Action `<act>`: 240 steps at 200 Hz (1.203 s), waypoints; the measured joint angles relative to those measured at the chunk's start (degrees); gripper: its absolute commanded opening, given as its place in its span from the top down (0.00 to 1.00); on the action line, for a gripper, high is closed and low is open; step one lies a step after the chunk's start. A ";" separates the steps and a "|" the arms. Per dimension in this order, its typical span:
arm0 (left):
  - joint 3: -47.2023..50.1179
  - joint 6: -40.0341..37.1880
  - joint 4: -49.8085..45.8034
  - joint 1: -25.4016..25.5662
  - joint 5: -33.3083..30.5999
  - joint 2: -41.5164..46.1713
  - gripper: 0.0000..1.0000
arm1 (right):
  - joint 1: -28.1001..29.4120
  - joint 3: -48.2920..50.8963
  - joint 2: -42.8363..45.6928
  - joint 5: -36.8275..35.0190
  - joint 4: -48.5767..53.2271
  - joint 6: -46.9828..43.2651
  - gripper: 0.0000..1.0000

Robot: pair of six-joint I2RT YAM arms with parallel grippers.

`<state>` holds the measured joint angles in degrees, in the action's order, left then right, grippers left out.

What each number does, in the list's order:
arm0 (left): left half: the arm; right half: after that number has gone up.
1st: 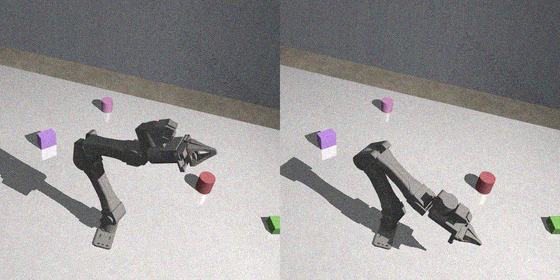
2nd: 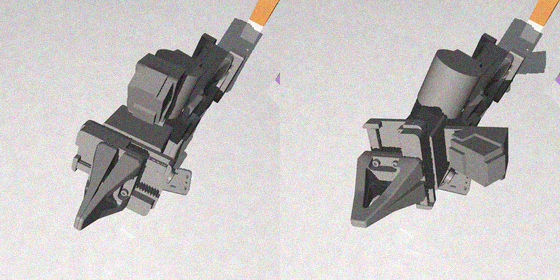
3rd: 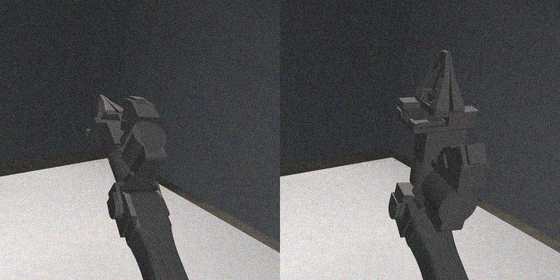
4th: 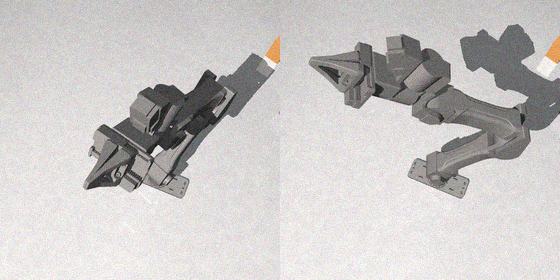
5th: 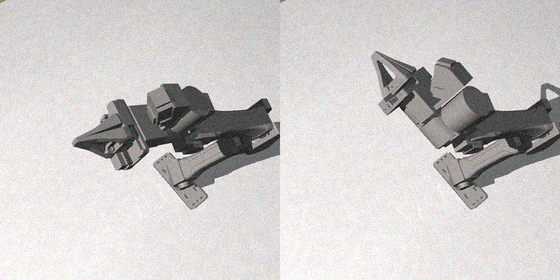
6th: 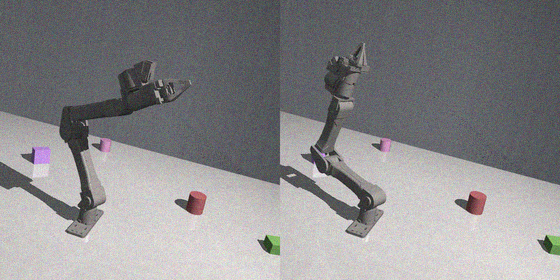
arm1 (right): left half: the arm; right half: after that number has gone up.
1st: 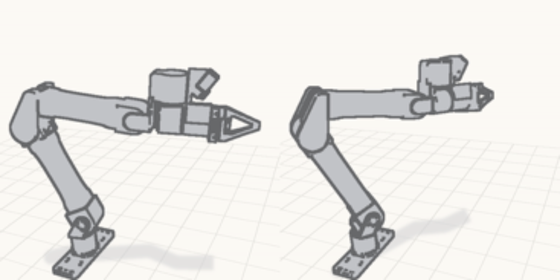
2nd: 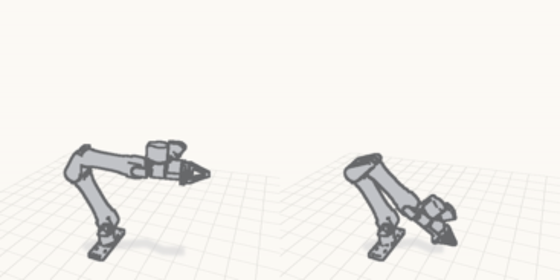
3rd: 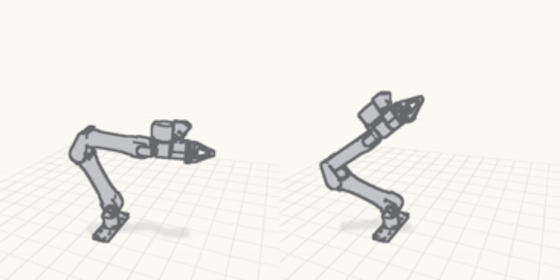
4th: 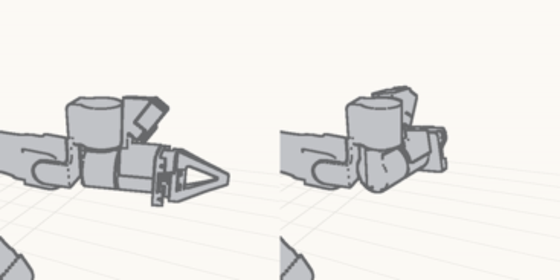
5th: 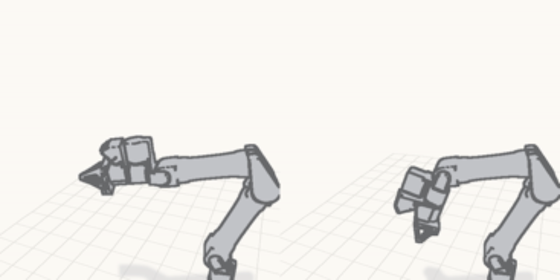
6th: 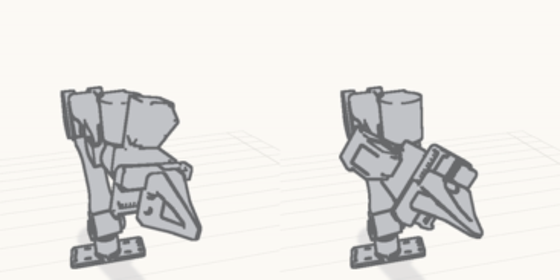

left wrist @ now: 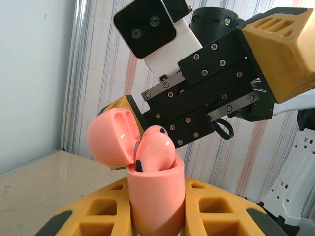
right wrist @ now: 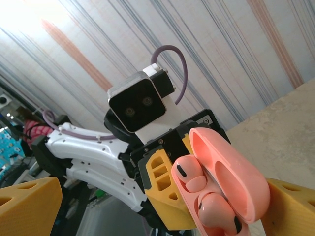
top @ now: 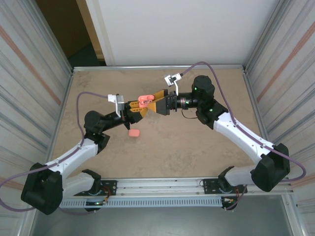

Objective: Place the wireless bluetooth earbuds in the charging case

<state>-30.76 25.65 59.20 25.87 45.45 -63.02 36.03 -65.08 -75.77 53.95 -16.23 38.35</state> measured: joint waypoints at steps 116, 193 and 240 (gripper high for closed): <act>0.00 -0.13 -1.09 0.11 0.44 -1.22 1.00 | 0.09 0.00 3.21 -0.20 1.14 -4.61 0.01; 0.00 -0.15 -2.36 0.11 0.37 -1.20 1.00 | 0.07 0.04 5.07 -1.64 5.16 -7.93 0.01; -0.17 -1.25 -8.81 0.11 -1.79 -1.36 1.00 | -1.70 1.42 7.87 -6.23 9.09 -9.29 0.01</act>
<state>-30.94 24.40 50.39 25.98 43.66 -64.38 34.33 -63.66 -67.90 47.72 -7.14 29.06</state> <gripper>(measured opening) 0.214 0.990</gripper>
